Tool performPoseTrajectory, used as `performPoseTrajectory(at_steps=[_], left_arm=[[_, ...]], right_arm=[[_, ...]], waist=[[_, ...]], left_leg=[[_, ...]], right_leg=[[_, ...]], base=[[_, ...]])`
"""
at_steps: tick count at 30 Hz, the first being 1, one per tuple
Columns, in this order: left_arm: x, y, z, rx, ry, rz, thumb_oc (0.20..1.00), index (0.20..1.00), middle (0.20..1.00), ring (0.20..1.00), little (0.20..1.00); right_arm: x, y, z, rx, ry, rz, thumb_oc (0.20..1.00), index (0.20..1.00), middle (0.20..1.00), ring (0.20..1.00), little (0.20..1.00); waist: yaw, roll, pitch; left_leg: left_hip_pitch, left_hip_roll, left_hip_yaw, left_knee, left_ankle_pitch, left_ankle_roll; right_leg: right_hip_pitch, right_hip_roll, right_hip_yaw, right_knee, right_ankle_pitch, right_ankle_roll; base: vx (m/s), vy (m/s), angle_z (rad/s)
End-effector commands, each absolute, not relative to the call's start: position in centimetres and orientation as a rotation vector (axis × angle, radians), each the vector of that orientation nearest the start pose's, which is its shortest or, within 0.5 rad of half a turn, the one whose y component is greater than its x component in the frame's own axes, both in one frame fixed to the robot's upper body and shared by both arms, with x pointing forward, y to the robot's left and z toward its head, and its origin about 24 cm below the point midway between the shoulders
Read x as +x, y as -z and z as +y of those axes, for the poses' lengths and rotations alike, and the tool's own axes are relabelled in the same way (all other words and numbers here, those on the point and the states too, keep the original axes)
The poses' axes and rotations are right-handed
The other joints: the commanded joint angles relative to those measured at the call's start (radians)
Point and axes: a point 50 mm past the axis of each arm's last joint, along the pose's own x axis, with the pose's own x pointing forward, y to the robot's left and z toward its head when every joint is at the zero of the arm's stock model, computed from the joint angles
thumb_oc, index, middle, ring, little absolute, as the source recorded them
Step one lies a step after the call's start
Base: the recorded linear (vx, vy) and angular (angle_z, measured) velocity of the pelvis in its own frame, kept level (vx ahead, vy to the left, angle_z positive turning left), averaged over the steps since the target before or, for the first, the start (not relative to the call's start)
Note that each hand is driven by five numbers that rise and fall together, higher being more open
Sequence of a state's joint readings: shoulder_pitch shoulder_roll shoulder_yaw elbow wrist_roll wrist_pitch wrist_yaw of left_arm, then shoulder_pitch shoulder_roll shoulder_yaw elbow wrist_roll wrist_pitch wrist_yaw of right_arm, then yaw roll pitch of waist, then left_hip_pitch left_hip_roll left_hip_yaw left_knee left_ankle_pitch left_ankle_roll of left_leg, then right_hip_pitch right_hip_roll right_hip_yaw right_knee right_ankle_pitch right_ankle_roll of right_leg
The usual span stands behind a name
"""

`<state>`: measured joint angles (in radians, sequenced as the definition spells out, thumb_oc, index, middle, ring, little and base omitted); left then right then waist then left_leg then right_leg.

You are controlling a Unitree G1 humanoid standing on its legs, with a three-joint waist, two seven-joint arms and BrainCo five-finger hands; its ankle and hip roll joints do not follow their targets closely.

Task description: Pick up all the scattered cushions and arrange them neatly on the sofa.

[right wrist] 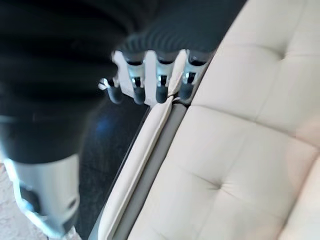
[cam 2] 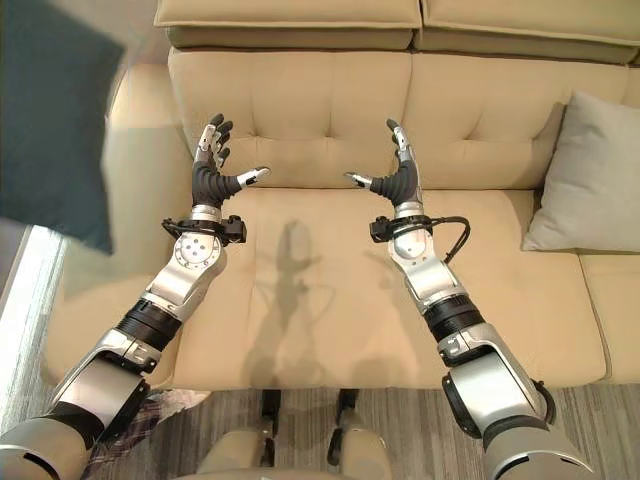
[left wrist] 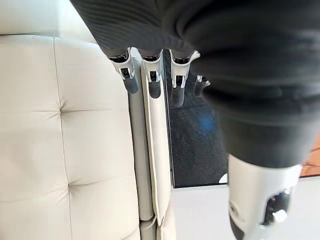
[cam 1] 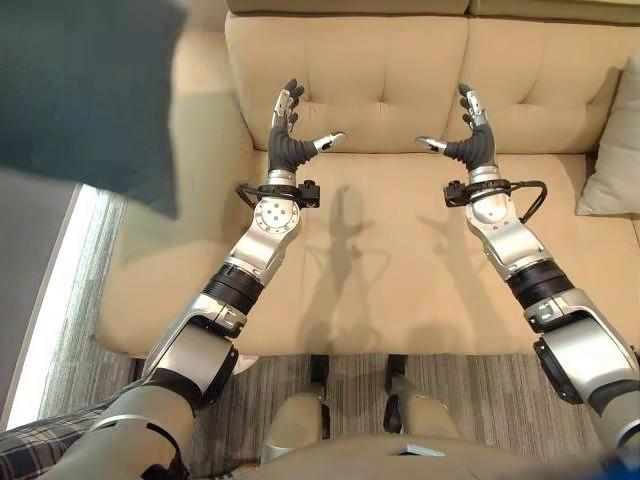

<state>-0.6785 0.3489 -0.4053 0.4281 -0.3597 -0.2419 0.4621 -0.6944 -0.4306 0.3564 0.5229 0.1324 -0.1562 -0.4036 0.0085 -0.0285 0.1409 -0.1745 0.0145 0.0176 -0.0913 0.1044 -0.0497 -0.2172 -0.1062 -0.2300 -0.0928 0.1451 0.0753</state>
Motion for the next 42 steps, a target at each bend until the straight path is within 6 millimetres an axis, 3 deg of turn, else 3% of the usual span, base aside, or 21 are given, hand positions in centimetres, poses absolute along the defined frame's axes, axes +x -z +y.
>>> performPoseTrajectory(at_steps=[1,5,7,12,15,19,23,24,25,26,27,30,42], left_arm=[[35.1,-14.7,13.0,0.078,-0.055,-0.41,1.0,1.0,1.0,1.0,1.0],[33.8,-12.9,13.9,0.055,-0.064,-0.369,1.0,1.0,1.0,1.0,1.0],[32.0,-10.3,15.1,0.039,-0.081,-0.303,1.0,1.0,1.0,1.0,1.0],[28.7,-6.3,17.6,0.053,-0.118,-0.171,1.0,1.0,1.0,1.0,1.0],[26.0,-3.3,19.5,0.103,-0.131,-0.048,1.0,1.0,1.0,1.0,1.0],[23.3,0.1,20.9,0.15,-0.128,0.11,1.0,1.0,1.0,1.0,1.0],[19.8,4.8,22.1,0.231,-0.104,0.346,1.0,1.0,1.0,1.0,1.0],[18.4,6.7,22.4,0.27,-0.098,0.45,1.0,1.0,1.0,1.0,1.0],[18.1,7.2,22.4,0.268,-0.098,0.476,1.0,1.0,1.0,1.0,1.0],[17.0,8.8,22.6,0.283,-0.096,0.566,1.0,1.0,1.0,1.0,1.0],[17.0,8.8,22.6,0.283,-0.096,0.565,1.0,1.0,1.0,1.0,1.0],[15.5,11.4,23.2,0.315,-0.142,0.718,1.0,1.0,1.0,1.0,1.0],[14.4,13.1,23.2,0.362,-0.153,0.841,1.0,1.0,1.0,1.0,1.0]], right_arm=[[35.9,-14.7,-17.1,-0.382,0.151,-0.384,1.0,1.0,1.0,1.0,1.0],[34.8,-12.8,-18.0,-0.384,0.159,-0.339,1.0,1.0,1.0,1.0,1.0],[33.2,-10.8,-19.1,-0.392,0.17,-0.284,1.0,1.0,1.0,1.0,1.0],[30.1,-6.6,-22.2,-0.415,0.228,-0.141,1.0,1.0,1.0,1.0,1.0],[27.6,-3.4,-23.8,-0.421,0.251,-0.015,1.0,1.0,1.0,1.0,1.0],[25.5,-0.9,-24.5,-0.439,0.238,0.094,1.0,1.0,1.0,1.0,1.0],[23.1,2.5,-25.4,-0.549,0.175,0.257,1.0,1.0,1.0,1.0,1.0],[21.9,4.4,-25.5,-0.546,0.167,0.35,1.0,1.0,1.0,1.0,1.0],[21.6,4.8,-25.6,-0.554,0.162,0.371,1.0,1.0,1.0,1.0,1.0],[20.5,6.5,-25.6,-0.575,0.133,0.462,1.0,1.0,1.0,1.0,1.0],[20.5,6.5,-25.6,-0.576,0.133,0.461,1.0,1.0,1.0,1.0,1.0],[18.7,9.1,-25.6,-0.607,0.115,0.608,1.0,1.0,1.0,1.0,1.0],[16.2,11.6,-26.3,-0.613,0.136,0.788,1.0,1.0,1.0,1.0,1.0]], waist=[[0.018,0.005,-0.048],[0.023,0.004,-0.052],[0.023,0.0,-0.062],[0.028,-0.003,-0.079],[0.033,-0.001,-0.084],[0.034,0.0,-0.087],[0.035,-0.001,-0.086],[0.035,-0.002,-0.086],[0.035,-0.001,-0.086],[0.035,-0.002,-0.087],[0.034,-0.002,-0.086],[0.035,-0.003,-0.085],[0.034,-0.01,-0.066]], left_leg=[[-0.035,0.014,-0.001,0.004,-0.06,-0.03],[-0.009,0.015,0.002,0.004,-0.068,-0.028],[0.019,0.018,0.003,0.004,-0.076,-0.024],[0.07,0.022,0.003,0.004,-0.092,-0.02],[0.1,0.025,0.003,0.004,-0.101,-0.017],[0.122,0.026,0.005,0.004,-0.105,-0.013],[0.145,0.024,0.009,0.004,-0.107,-0.01],[0.154,0.024,0.008,0.004,-0.107,-0.01],[0.157,0.025,0.008,0.004,-0.108,-0.01],[0.163,0.025,0.007,0.004,-0.106,-0.012],[0.163,0.025,0.007,0.004,-0.106,-0.012],[0.164,0.028,0.006,0.004,-0.103,-0.014],[0.156,0.048,-0.037,0.004,-0.082,-0.026]], right_leg=[[0.021,-0.015,0.001,0.006,-0.092,0.079],[0.049,-0.014,0.001,0.006,-0.099,0.08],[0.079,-0.013,0.0,0.006,-0.105,0.08],[0.134,-0.012,-0.006,0.006,-0.119,0.081],[0.161,-0.01,-0.008,0.006,-0.128,0.082],[0.183,-0.009,-0.011,0.006,-0.132,0.082],[0.21,-0.007,-0.012,0.006,-0.136,0.08],[0.222,-0.006,-0.011,0.006,-0.138,0.078],[0.225,-0.006,-0.012,0.006,-0.14,0.077],[0.232,-0.004,-0.016,0.006,-0.142,0.076],[0.233,-0.004,-0.016,0.006,-0.142,0.077],[0.235,-0.004,-0.021,0.006,-0.144,0.073],[0.249,0.029,-0.032,0.006,-0.173,0.044]], base=[[0.0,0.0,0.0],[0.01,-0.004,-0.02],[0.05,-0.023,-0.08],[0.03,-0.013,-0.02],[0.0,-0.007,-0.01],[0.0,0.0,0.0],[-0.01,-0.003,0.0],[0.0,0.0,0.0],[0.0,0.0,0.0],[0.0,0.0,0.0],[0.0,0.0,0.0],[-0.02,-0.017,0.03],[-0.03,-0.059,0.14]])
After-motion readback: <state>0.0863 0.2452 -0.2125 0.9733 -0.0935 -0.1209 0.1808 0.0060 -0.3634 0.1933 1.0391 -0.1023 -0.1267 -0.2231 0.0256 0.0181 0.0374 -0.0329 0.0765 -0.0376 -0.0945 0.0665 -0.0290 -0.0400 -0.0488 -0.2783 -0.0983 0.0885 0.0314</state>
